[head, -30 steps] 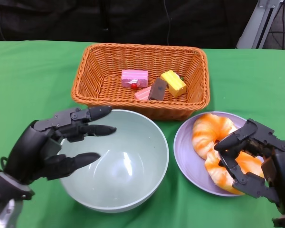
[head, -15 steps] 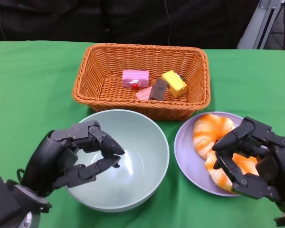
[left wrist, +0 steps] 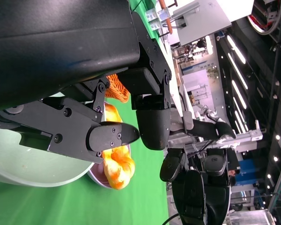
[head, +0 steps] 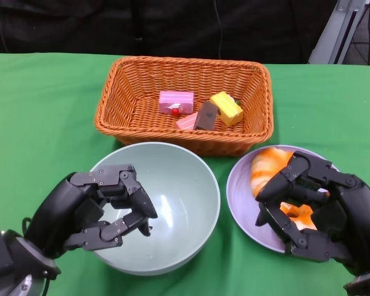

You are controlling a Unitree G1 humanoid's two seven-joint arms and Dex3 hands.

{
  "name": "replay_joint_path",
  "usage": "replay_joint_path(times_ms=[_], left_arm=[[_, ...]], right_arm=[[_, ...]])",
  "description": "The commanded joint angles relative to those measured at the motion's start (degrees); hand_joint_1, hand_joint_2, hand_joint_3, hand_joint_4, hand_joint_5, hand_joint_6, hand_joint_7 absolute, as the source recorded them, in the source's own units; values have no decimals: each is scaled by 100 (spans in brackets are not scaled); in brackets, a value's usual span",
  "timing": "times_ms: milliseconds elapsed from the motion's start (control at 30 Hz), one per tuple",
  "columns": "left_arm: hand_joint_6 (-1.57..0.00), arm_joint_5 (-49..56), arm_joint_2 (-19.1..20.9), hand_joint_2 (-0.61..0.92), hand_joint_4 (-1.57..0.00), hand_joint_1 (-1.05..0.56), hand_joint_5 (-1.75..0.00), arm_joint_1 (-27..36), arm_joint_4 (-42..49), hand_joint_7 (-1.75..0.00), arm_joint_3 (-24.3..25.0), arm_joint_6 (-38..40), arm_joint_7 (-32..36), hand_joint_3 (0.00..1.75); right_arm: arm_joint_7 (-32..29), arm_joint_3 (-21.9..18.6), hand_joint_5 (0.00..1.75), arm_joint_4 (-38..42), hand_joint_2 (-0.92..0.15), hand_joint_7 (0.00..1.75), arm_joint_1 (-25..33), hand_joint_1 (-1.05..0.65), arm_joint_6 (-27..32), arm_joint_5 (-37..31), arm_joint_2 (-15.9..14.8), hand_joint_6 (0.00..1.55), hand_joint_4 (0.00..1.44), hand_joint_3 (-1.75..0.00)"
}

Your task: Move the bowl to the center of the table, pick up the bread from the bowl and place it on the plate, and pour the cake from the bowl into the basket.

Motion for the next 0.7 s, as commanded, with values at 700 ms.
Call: replay_joint_path(times_ms=[700], left_arm=[[-73, -7, 63, 65, -75, -6, -154, 317, -414, -123, 262, 346, -191, 92]], right_arm=[[114, 157, 151, -566, -52, 127, 496, -8, 281, 66, -107, 68, 73, -103]])
